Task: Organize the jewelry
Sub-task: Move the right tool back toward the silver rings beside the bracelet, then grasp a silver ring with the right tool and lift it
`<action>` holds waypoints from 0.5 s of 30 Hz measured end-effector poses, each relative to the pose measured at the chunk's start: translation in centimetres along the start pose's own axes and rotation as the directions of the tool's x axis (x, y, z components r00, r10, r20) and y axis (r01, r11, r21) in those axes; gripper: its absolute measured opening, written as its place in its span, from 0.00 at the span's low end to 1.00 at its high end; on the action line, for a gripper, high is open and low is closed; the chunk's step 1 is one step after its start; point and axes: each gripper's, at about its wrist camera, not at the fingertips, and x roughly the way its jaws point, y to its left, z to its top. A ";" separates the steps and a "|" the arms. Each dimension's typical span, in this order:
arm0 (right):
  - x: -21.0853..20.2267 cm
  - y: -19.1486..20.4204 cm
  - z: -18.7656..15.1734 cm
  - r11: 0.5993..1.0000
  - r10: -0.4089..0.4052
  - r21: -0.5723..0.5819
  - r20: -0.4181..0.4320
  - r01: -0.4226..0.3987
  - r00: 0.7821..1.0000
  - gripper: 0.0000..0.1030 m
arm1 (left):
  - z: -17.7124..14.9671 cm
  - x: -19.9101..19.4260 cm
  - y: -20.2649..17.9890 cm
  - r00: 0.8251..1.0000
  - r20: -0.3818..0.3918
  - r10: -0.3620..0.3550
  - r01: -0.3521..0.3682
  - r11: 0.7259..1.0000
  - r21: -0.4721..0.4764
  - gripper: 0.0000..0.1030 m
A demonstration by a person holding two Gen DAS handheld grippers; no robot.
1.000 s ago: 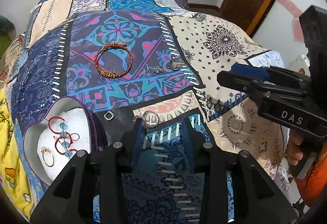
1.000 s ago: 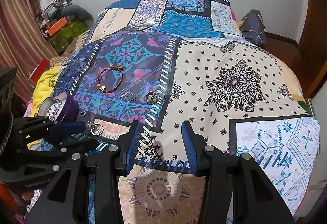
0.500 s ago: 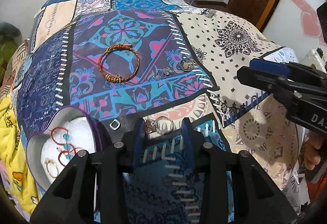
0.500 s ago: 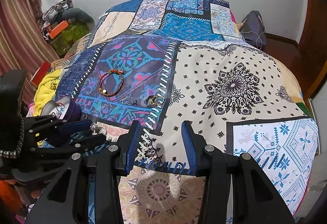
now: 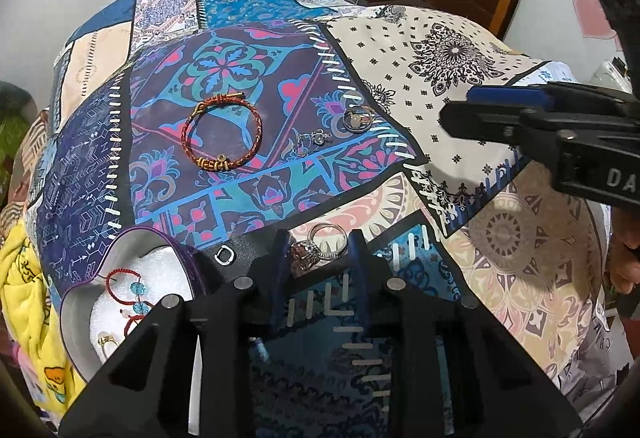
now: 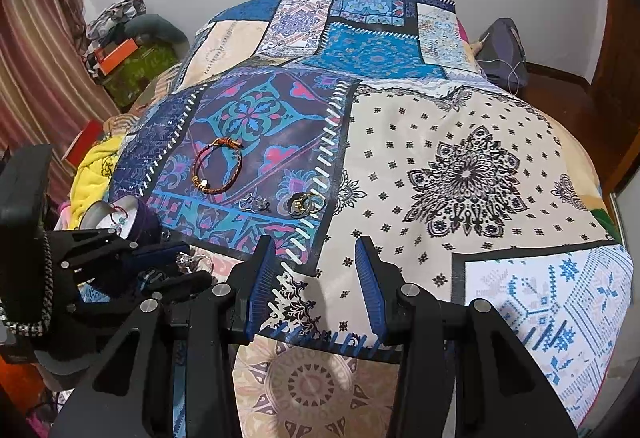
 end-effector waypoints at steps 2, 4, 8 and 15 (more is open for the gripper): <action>0.3 0.2 0.0 1.000 0.002 -0.007 -0.005 -0.002 1.000 0.37 | -0.1 -0.1 0.1 1.000 0.010 -0.002 0.002 1.000 -0.008 0.27; 0.6 0.2 0.1 1.000 0.006 -0.010 -0.011 -0.006 1.000 0.37 | -0.1 -0.4 0.4 1.000 0.023 -0.014 0.015 0.999 -0.031 0.27; 1.1 0.4 0.5 1.000 0.010 -0.023 -0.021 -0.011 1.000 0.37 | 0.4 -1.4 1.2 0.998 0.062 -0.021 0.025 0.997 -0.074 0.27; 2.8 1.2 1.2 0.998 0.010 -0.063 -0.048 -0.013 0.999 0.37 | 1.5 -3.7 2.7 0.988 0.156 0.006 0.012 0.994 -0.111 0.27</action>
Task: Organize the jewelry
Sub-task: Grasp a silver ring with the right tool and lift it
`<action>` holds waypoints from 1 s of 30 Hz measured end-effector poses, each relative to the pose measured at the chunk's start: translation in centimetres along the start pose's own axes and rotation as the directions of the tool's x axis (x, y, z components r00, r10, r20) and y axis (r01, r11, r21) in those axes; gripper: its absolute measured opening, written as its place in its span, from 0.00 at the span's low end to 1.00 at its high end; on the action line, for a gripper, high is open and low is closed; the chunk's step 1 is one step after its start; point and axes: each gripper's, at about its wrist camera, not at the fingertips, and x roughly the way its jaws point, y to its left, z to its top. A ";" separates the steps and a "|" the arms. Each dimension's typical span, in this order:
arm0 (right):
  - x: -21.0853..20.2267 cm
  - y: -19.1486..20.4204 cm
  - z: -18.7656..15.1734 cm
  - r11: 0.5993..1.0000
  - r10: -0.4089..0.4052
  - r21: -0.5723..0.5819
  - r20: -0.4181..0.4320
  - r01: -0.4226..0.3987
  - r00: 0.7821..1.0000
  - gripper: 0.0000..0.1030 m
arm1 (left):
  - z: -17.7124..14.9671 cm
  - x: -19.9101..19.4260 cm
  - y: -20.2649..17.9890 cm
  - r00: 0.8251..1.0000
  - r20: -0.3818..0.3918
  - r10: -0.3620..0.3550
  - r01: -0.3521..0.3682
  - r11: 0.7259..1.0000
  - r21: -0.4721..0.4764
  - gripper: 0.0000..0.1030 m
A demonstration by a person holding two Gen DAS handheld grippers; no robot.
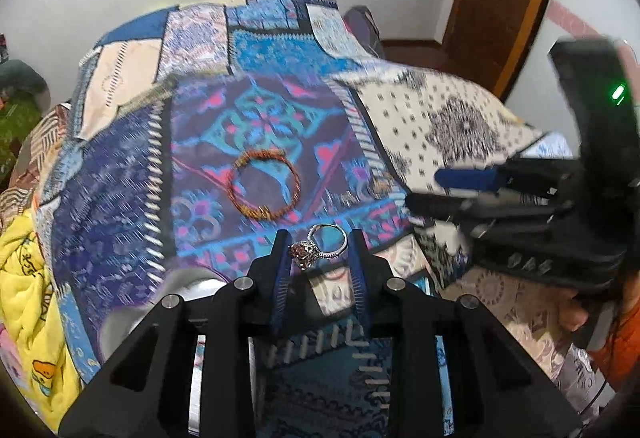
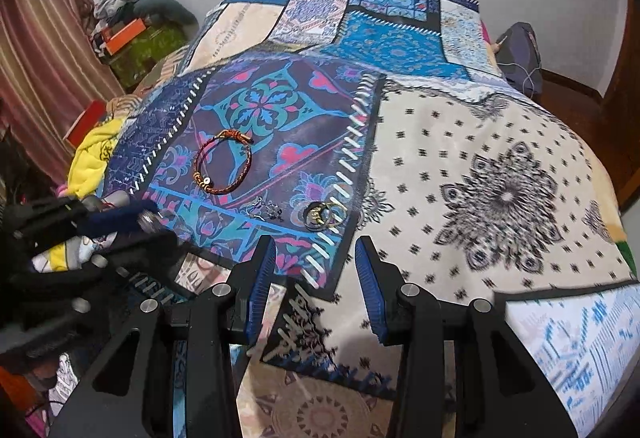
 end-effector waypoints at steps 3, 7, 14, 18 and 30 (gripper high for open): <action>1.1 0.3 0.2 1.000 -0.008 -0.017 -0.020 0.007 1.000 0.36 | 0.5 -0.2 0.6 1.000 0.023 -0.007 0.007 1.000 -0.014 0.27; 2.1 0.6 0.6 0.999 -0.018 -0.042 -0.040 0.017 0.999 0.34 | 0.7 -0.1 1.1 0.999 0.035 -0.012 0.013 1.000 -0.022 0.27; 3.5 0.6 0.9 0.995 -0.084 -0.066 -0.065 0.080 0.994 0.25 | 0.6 0.7 1.7 0.999 0.032 -0.029 0.030 0.999 -0.042 0.27; 3.9 0.9 0.8 0.992 -0.102 -0.085 -0.070 0.096 0.992 0.19 | 0.4 0.8 2.0 0.999 0.033 -0.035 0.037 0.998 -0.050 0.27; 2.5 0.7 1.0 0.994 -0.093 -0.058 -0.039 0.090 0.995 0.14 | 0.4 -0.2 2.2 0.998 0.049 -0.025 0.028 0.998 -0.054 0.27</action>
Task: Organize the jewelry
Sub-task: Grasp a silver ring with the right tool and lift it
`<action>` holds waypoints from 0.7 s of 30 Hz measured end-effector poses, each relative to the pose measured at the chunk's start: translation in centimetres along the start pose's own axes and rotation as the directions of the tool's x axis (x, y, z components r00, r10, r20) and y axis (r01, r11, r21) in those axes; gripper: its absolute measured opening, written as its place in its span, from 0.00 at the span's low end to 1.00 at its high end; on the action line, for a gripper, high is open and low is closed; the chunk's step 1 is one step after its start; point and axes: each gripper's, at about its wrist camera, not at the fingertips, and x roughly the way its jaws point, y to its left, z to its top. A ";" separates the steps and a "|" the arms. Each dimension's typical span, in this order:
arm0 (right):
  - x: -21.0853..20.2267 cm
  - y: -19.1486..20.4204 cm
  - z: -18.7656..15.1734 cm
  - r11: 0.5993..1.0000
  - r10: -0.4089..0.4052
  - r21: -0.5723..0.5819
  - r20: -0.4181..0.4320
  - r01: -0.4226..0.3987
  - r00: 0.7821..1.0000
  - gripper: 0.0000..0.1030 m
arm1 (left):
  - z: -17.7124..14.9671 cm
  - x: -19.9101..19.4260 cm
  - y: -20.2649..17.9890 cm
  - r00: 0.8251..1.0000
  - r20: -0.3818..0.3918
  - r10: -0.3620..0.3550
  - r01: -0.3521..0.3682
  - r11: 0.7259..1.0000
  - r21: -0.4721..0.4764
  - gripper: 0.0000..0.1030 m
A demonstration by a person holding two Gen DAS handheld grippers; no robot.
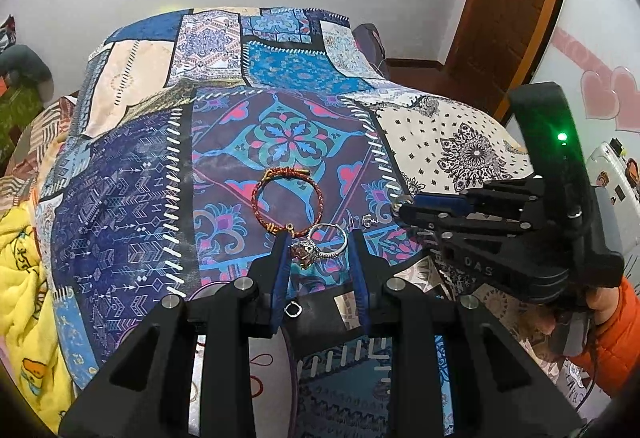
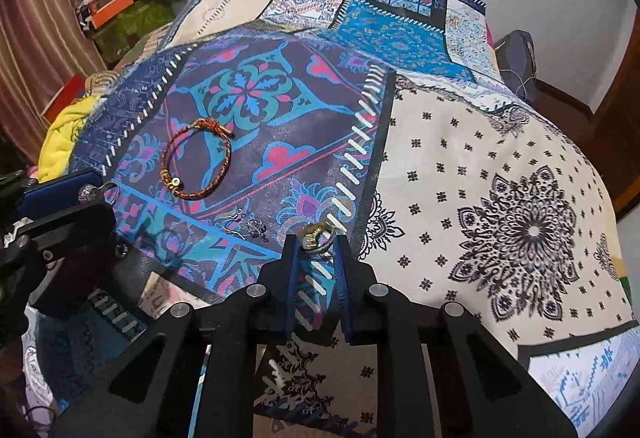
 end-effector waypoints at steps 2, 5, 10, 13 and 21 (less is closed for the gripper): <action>-0.6 0.1 -0.1 1.000 0.000 -0.001 0.010 0.000 1.000 0.12 | 0.1 -0.4 -0.1 1.000 0.008 0.004 -0.004 1.000 0.002 0.27; -1.5 0.2 -0.1 1.000 0.000 -0.011 0.023 0.000 1.000 0.06 | 0.2 -1.2 -0.1 1.000 0.021 0.008 -0.008 1.000 0.001 0.27; -2.9 0.7 -0.6 1.000 0.007 -0.026 0.041 -0.006 0.999 0.06 | 0.2 -2.4 -0.1 0.999 0.039 0.014 -0.014 1.000 -0.001 0.27; -3.6 0.8 -1.3 0.999 0.026 -0.040 0.040 -0.024 0.999 0.06 | 0.1 -2.8 -0.2 0.999 0.041 0.018 -0.018 1.000 0.002 0.27; -3.1 0.1 -1.1 1.000 -0.017 -0.026 0.030 0.018 0.999 0.26 | -0.1 -3.0 0.0 0.999 0.044 0.016 -0.016 1.000 -0.007 0.27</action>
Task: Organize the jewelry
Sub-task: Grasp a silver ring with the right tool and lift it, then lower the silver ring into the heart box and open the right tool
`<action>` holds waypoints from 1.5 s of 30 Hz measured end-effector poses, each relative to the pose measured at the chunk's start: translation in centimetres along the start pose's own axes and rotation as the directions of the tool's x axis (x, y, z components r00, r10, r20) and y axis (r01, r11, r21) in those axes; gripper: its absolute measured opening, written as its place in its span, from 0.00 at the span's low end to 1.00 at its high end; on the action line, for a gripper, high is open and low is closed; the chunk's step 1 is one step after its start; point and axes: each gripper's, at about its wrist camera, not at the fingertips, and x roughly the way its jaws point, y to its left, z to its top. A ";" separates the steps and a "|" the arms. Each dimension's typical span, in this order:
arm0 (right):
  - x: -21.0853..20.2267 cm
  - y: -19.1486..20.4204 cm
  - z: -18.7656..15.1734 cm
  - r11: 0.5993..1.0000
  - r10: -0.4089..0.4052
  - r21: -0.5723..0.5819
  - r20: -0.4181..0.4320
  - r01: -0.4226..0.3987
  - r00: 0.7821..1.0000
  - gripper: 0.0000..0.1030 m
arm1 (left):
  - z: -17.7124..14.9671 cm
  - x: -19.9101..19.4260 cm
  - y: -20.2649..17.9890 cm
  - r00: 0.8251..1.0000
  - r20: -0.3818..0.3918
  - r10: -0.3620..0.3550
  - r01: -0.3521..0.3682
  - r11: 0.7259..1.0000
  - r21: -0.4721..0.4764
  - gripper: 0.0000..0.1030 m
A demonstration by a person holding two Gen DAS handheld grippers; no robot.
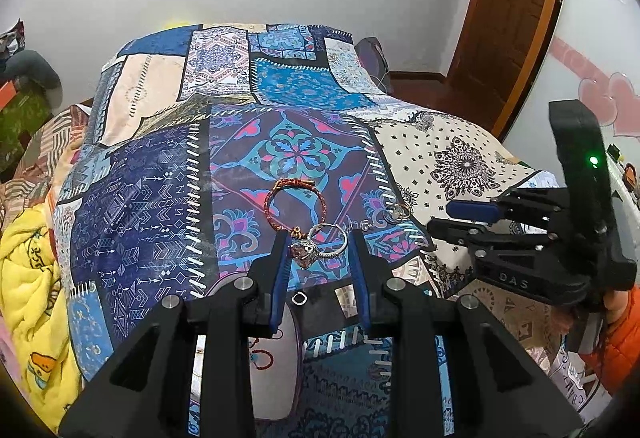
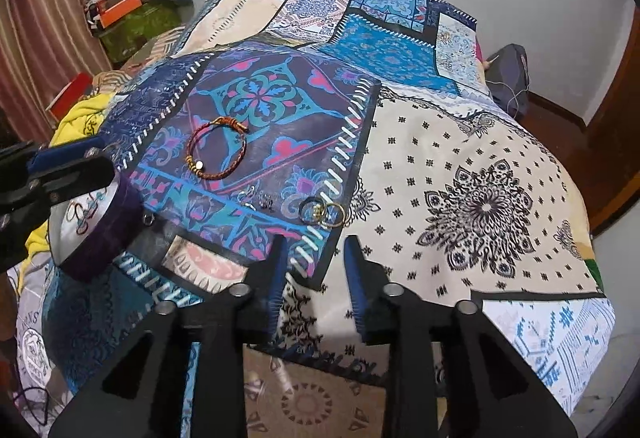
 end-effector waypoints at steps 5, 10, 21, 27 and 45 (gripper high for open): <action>1.6 0.2 1.0 0.999 0.048 0.012 -0.022 -0.048 0.999 0.26 | -0.1 0.3 0.4 1.000 -0.004 0.001 -0.001 1.000 -0.009 0.27; 3.2 0.7 1.3 1.000 0.023 -0.005 -0.047 -0.023 0.999 0.26 | -0.4 0.9 1.0 1.000 -0.014 0.003 -0.003 1.000 -0.018 0.27; 4.9 1.1 1.3 0.997 -0.049 -0.059 -0.082 0.045 0.995 0.18 | -0.8 2.3 1.9 0.999 -0.037 -0.004 0.003 0.999 -0.043 0.27; 4.0 0.8 1.3 0.999 -0.028 -0.029 -0.066 0.026 0.997 0.18 | -0.7 1.8 1.8 1.000 -0.029 -0.003 0.002 0.999 -0.039 0.27; -4.6 4.9 3.5 0.998 0.060 -0.038 0.136 -0.055 0.989 0.18 | -0.6 -4.5 1.8 0.997 0.062 0.046 -0.044 0.998 -0.033 0.27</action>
